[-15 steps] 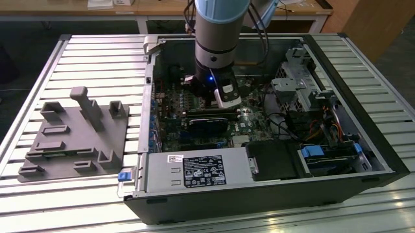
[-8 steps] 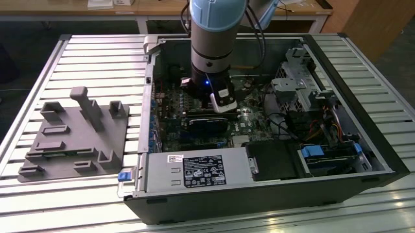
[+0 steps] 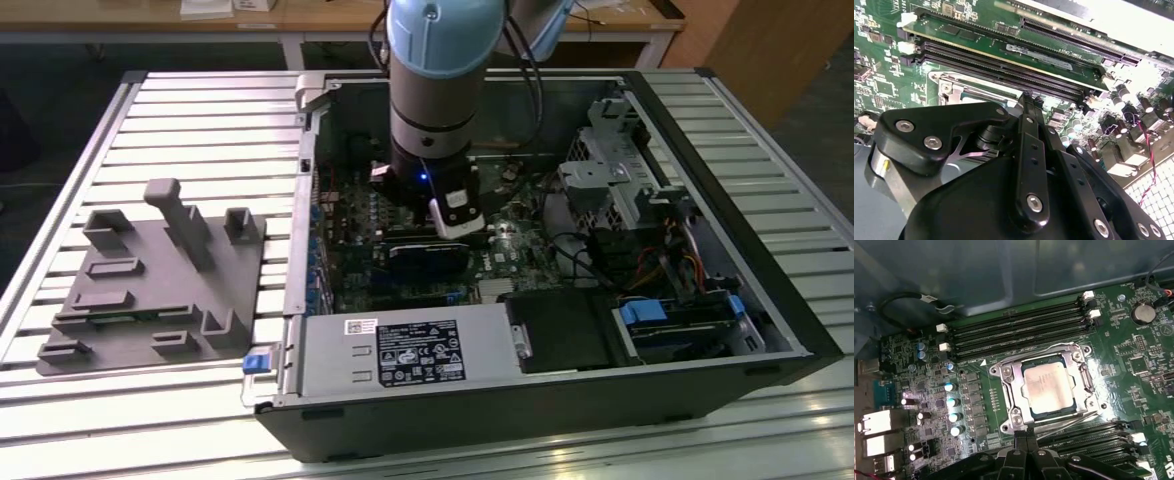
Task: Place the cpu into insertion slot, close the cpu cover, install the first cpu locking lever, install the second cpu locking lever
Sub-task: 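Install the second cpu locking lever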
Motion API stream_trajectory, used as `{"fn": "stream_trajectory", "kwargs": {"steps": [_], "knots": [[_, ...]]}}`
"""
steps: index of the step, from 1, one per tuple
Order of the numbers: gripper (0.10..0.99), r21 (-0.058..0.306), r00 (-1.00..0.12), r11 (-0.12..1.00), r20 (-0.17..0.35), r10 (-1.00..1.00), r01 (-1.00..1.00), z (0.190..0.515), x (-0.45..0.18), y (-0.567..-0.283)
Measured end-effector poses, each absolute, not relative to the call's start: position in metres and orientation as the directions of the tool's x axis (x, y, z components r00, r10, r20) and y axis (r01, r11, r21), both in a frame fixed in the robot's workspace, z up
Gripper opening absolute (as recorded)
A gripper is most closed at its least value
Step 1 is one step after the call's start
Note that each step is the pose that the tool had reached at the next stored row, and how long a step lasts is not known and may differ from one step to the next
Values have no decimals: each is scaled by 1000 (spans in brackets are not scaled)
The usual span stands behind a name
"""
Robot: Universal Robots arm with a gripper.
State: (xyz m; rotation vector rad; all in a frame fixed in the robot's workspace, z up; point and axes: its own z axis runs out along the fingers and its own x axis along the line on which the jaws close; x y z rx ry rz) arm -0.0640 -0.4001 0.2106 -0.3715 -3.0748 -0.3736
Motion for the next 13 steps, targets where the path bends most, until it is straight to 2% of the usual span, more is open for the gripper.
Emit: {"fn": "stream_trajectory", "kwargs": {"steps": [13], "knots": [[106, 243, -971, 941, 52, 232, 237, 202, -71, -400]]}}
